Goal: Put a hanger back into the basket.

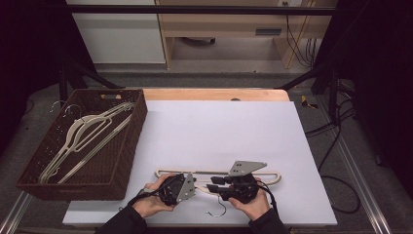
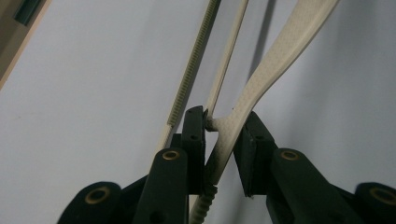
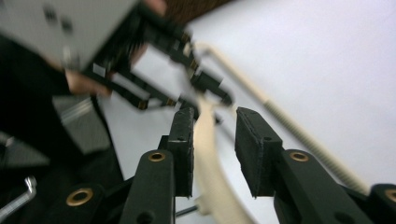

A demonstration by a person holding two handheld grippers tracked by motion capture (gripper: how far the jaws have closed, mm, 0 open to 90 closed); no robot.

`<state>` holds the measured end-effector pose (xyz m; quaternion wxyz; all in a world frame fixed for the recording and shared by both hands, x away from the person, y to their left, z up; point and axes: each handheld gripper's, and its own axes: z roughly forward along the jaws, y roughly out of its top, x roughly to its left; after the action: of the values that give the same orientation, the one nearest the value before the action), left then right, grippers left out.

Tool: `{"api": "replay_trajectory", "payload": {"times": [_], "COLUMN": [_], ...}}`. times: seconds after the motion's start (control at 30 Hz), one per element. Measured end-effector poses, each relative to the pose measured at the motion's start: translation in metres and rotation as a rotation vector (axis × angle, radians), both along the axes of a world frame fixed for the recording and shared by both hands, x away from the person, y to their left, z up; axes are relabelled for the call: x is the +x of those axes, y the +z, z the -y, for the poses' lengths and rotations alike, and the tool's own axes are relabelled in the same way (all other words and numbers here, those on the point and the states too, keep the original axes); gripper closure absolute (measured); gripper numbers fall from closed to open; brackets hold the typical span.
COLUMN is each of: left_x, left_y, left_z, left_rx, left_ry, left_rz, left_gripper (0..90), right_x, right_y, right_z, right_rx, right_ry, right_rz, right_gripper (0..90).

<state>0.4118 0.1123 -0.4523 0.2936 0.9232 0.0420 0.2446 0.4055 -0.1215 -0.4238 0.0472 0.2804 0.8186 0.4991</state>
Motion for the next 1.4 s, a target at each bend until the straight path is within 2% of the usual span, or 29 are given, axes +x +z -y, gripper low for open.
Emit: {"api": "replay_trajectory", "payload": {"times": [0.03, 0.1, 0.13, 0.23, 0.3, 0.43, 0.63, 0.8, 0.83, 1.0, 1.1, 1.13, 1.17, 1.3, 1.4], "left_x": [0.0, 0.0, 0.0, 0.0, 0.001, 0.006, 0.012, 0.014, 0.017, 0.018, 0.019, 0.02, 0.02, 0.021, 0.021], "left_y": [0.0, 0.001, 0.003, 0.008, 0.013, 0.019, 0.024, 0.026, 0.029, 0.032, 0.035, 0.036, 0.037, 0.04, 0.044], "left_z": [0.0, 0.0, 0.0, 0.0, 0.0, 0.0, -0.001, -0.001, -0.004, -0.008, -0.012, -0.014, -0.016, -0.023, -0.03], "left_rx": [-0.015, -0.018, -0.006, -0.023, -0.026, -0.044, -0.051, -0.044, -0.028, -0.057, -0.089, -0.131, -0.142, -0.192, -0.232], "left_ry": [0.003, 0.001, -0.004, -0.002, -0.001, 0.012, 0.027, 0.031, 0.027, 0.054, 0.076, 0.091, 0.098, 0.133, 0.157], "left_rz": [-0.007, -0.007, -0.004, -0.015, -0.017, -0.026, -0.05, -0.061, -0.071, -0.093, -0.12, -0.157, -0.177, -0.211, -0.227], "left_gripper": [74.6, 75.2, 75.6, 77.5, 78.9, 81.5, 82.9, 83.8, 84.1, 85.7, 86.5, 86.7, 86.8, 86.9, 86.9], "right_x": [0.001, 0.002, 0.002, 0.005, 0.006, 0.006, 0.002, 0.0, -0.001, -0.002, -0.002, -0.001, -0.001, 0.0, -0.001], "right_y": [0.003, 0.009, 0.011, 0.015, 0.014, 0.012, 0.018, 0.02, 0.02, 0.02, 0.019, 0.018, 0.017, 0.016, 0.017], "right_z": [0.005, 0.016, 0.022, 0.043, 0.057, 0.082, 0.115, 0.125, 0.129, 0.131, 0.133, 0.132, 0.132, 0.132, 0.133], "right_rx": [0.027, 0.062, 0.069, 0.085, 0.077, 0.077, 0.132, 0.129, 0.125, 0.12, 0.115, 0.112, 0.114, 0.097, 0.102], "right_ry": [-0.026, -0.081, -0.114, -0.196, -0.263, -0.332, -0.424, -0.452, -0.457, -0.472, -0.473, -0.476, -0.478, -0.483, -0.49], "right_rz": [0.017, 0.048, 0.07, 0.101, 0.12, 0.134, 0.166, 0.176, 0.186, 0.187, 0.188, 0.188, 0.185, 0.179, 0.18], "right_gripper": [65.5, 62.0, 60.2, 53.8, 49.2, 41.8, 34.2, 28.6, 25.6, 20.4, 17.2, 15.8, 15.2, 14.2, 13.3]}}
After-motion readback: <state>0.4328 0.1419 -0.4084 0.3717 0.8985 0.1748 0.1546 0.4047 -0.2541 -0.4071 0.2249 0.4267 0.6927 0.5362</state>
